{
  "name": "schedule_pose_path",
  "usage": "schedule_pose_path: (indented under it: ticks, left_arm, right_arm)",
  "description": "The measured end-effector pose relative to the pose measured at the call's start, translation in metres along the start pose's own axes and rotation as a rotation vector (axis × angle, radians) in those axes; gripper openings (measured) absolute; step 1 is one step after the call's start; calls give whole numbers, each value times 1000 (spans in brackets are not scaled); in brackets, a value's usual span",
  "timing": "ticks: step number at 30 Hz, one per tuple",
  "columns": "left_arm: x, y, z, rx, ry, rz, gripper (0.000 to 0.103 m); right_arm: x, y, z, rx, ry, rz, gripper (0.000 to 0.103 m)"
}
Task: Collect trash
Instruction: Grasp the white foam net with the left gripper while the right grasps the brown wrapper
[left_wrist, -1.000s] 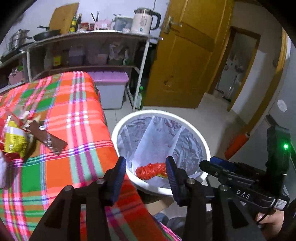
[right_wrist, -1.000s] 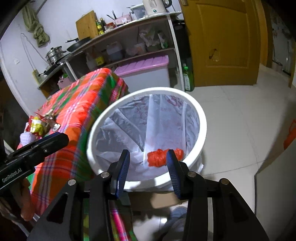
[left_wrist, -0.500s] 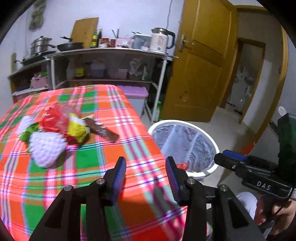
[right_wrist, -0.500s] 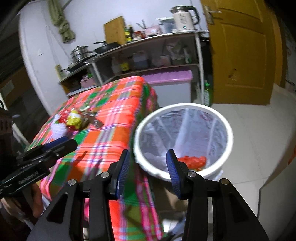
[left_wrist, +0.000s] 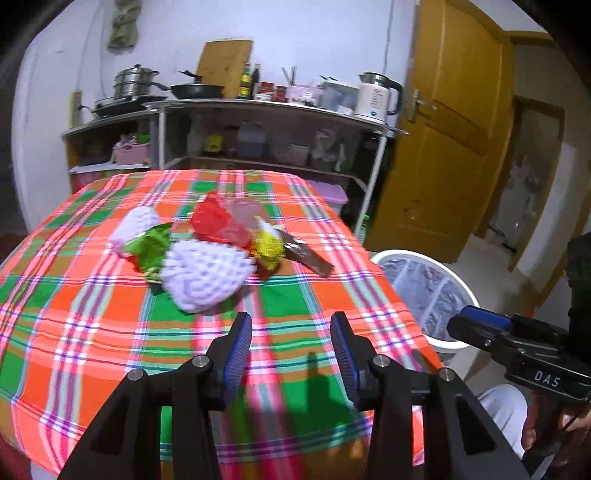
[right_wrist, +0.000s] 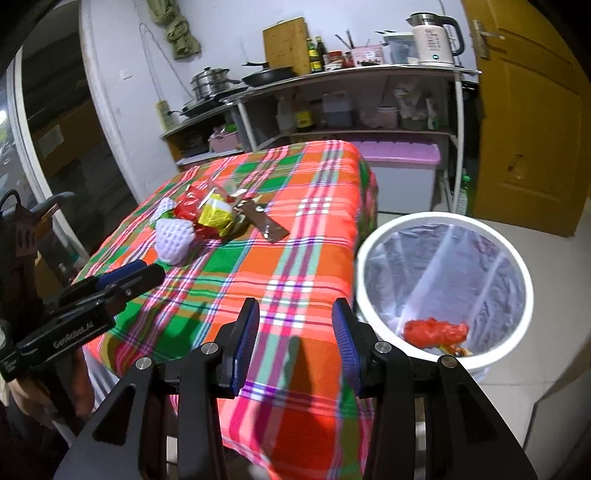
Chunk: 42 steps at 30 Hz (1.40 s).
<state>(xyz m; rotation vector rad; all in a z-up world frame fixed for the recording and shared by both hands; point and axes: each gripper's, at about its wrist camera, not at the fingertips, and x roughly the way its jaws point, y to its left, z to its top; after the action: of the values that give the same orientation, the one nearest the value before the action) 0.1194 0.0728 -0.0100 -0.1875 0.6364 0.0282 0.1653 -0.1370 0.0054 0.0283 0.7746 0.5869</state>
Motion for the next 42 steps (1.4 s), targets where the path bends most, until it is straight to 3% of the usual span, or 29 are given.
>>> schedule_pose_path:
  ticks: [2, 6, 11, 19, 36, 40, 42]
  left_arm:
    - [-1, 10, 1, -14, -5, 22, 44]
    - [-2, 30, 5, -52, -17, 57, 57]
    - [2, 55, 12, -93, -21, 97, 60]
    - [29, 72, 25, -113, 9, 79, 68]
    - [90, 79, 26, -145, 139, 19, 68]
    - [88, 78, 24, -141, 131, 2, 52]
    - [87, 76, 24, -134, 126, -1, 50]
  right_arm:
    - [4, 3, 1, -5, 9, 8, 42]
    - [14, 12, 7, -27, 23, 21, 42]
    - [26, 19, 14, -46, 35, 31, 42]
    - [48, 28, 29, -64, 50, 43, 42]
    - [127, 34, 77, -161, 115, 6, 42]
    - [152, 36, 84, -191, 160, -5, 42]
    - [159, 37, 84, -201, 178, -16, 42]
